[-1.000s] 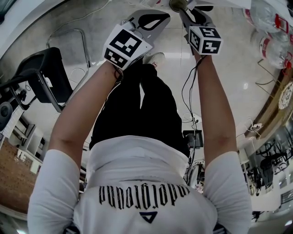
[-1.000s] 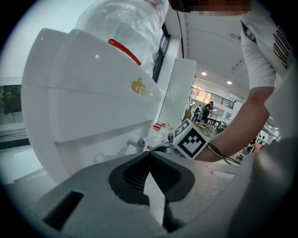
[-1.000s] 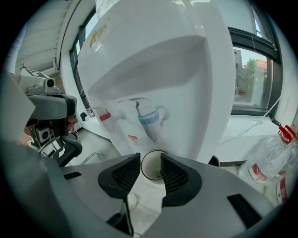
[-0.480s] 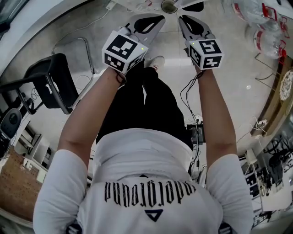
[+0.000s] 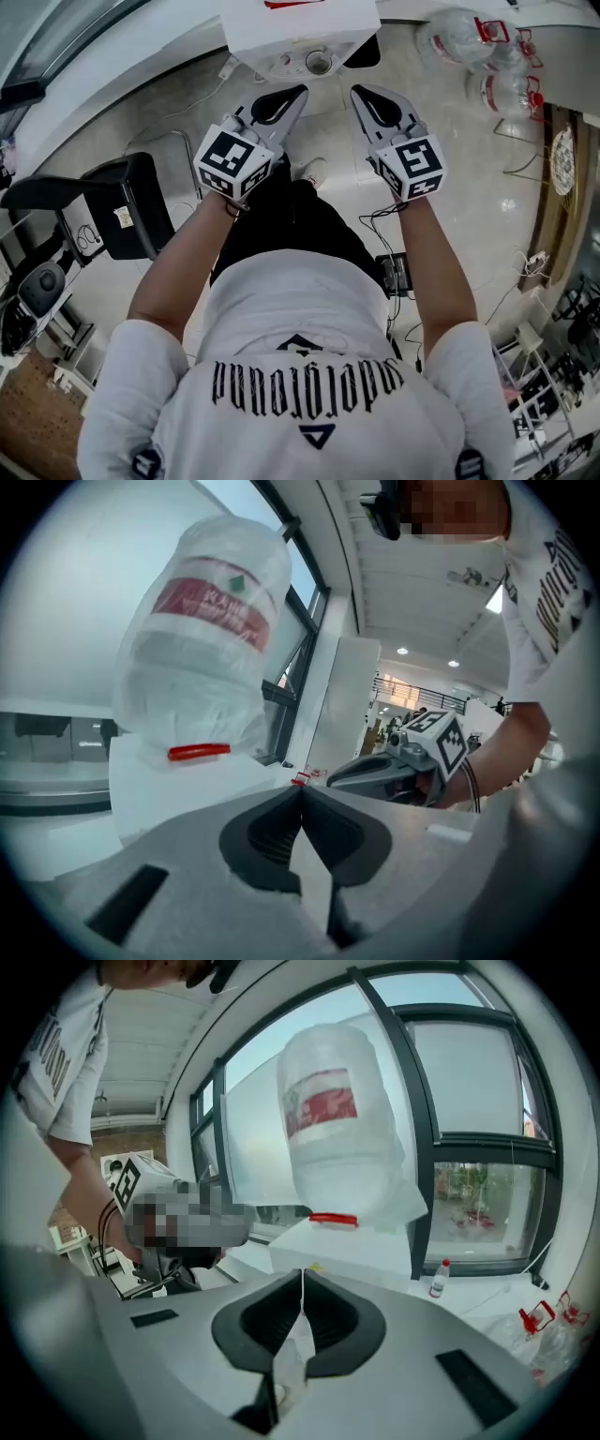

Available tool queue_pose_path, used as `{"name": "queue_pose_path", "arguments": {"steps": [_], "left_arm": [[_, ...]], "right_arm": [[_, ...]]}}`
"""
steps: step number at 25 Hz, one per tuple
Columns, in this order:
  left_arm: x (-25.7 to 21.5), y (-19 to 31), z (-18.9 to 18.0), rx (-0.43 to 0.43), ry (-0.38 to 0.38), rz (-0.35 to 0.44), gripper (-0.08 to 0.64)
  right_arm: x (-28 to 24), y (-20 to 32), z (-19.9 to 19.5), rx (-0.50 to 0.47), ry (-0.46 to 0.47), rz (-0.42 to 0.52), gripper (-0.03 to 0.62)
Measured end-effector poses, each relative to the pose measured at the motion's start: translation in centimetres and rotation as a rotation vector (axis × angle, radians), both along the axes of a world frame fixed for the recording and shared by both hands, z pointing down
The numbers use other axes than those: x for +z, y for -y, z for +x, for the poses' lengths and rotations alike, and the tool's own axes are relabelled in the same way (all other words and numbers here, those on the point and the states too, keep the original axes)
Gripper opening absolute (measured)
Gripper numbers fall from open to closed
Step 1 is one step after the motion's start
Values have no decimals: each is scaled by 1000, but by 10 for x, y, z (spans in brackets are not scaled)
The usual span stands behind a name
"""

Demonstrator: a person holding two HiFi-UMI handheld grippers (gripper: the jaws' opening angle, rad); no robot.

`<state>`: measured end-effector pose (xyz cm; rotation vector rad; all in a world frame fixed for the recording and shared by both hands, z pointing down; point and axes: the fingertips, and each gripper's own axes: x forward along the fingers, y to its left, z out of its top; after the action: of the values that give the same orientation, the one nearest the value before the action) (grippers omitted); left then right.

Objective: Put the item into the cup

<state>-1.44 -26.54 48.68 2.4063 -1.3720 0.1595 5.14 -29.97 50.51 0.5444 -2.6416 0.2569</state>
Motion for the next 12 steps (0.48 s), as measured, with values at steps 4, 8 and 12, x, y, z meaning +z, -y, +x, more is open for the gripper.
{"name": "queue_pose_path", "arguments": {"steps": [4, 8, 12], "left_arm": [[-56, -10, 8, 20, -10, 62, 15], [-104, -15, 14, 30, -7, 117, 15], [-146, -36, 22, 50, 19, 136, 15]], "right_arm": [[-60, -10, 7, -5, 41, 50, 18], [-110, -20, 17, -23, 74, 107, 18], [-159, -43, 28, -37, 108, 145, 17]]}}
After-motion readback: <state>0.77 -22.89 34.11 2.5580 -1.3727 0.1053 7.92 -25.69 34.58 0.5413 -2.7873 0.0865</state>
